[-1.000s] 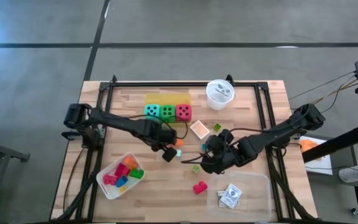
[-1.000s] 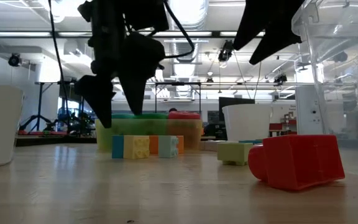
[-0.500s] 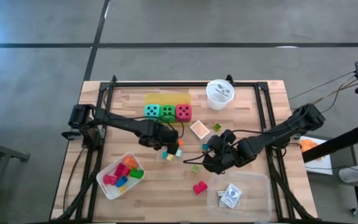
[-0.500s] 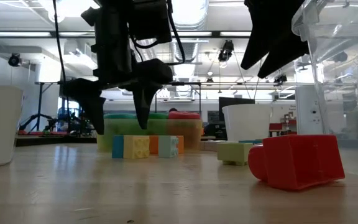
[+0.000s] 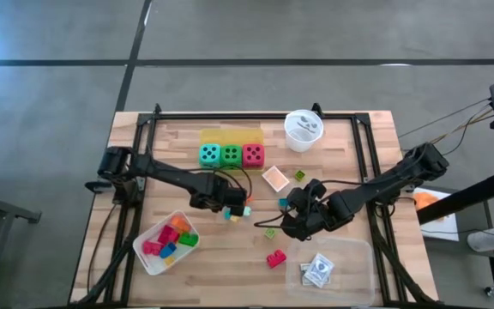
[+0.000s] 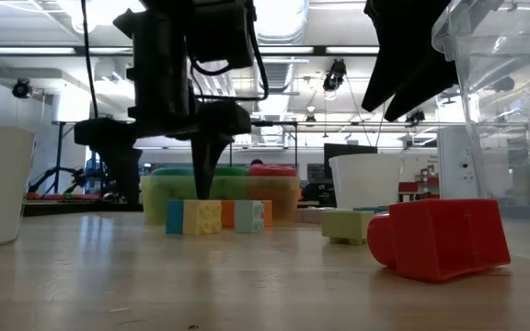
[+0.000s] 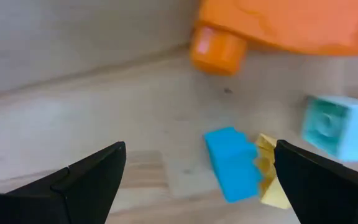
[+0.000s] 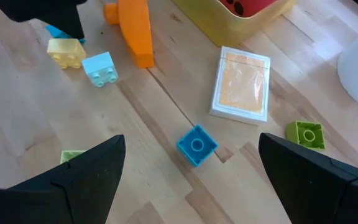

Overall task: Pick & Place Toys
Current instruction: Put the blue game piece into the white bin

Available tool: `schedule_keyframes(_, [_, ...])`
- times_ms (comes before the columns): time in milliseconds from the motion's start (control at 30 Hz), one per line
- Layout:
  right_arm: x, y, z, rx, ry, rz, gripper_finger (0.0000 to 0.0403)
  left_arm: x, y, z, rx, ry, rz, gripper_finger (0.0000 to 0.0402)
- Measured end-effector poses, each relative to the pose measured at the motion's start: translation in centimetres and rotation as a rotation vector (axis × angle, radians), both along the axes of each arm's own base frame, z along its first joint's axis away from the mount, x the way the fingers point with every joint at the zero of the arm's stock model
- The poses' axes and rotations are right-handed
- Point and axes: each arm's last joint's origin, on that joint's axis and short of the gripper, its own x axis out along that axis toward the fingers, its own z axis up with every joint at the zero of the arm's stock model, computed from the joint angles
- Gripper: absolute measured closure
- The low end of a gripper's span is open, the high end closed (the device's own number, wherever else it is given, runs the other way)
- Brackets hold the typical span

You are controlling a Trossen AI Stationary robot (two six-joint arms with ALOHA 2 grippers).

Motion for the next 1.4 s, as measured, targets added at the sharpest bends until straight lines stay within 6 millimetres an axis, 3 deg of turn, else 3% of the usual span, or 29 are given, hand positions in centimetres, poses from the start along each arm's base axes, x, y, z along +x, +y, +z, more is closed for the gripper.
schedule_keyframes(167, [0.1, 0.1, 0.1, 0.002, -0.010, 0.006, 0.0039, 0.1, -0.4, -0.4, -0.001, 0.007, 0.003, 0.0007])
schedule_keyframes(300, [0.2, 0.1, 0.1, 0.004, -0.014, 0.006, 0.0039, 0.1, -0.6, -0.9, -0.002, 0.027, -0.005, 0.0034])
schedule_keyframes(500, [0.2, 0.1, 0.1, 0.008, -0.022, 0.006, 0.0039, 0.5, -0.9, -2.2, -0.033, 0.050, -0.037, 0.0099])
schedule_keyframes(767, [0.4, 0.2, 0.2, 0.008, -0.032, 0.021, 0.0039, 0.6, -1.0, -2.3, -0.033, 0.039, -0.116, 0.0182])
schedule_keyframes(1067, [0.4, 0.2, 0.2, 0.007, -0.033, 0.024, 0.0039, 1.0, -1.1, -2.3, -0.038, 0.004, -0.205, 0.0318])
schedule_keyframes(1400, [0.4, 0.2, 0.2, 0.004, -0.030, 0.028, 0.0039, 1.3, -1.3, -2.0, -0.041, -0.027, -0.274, 0.0325])
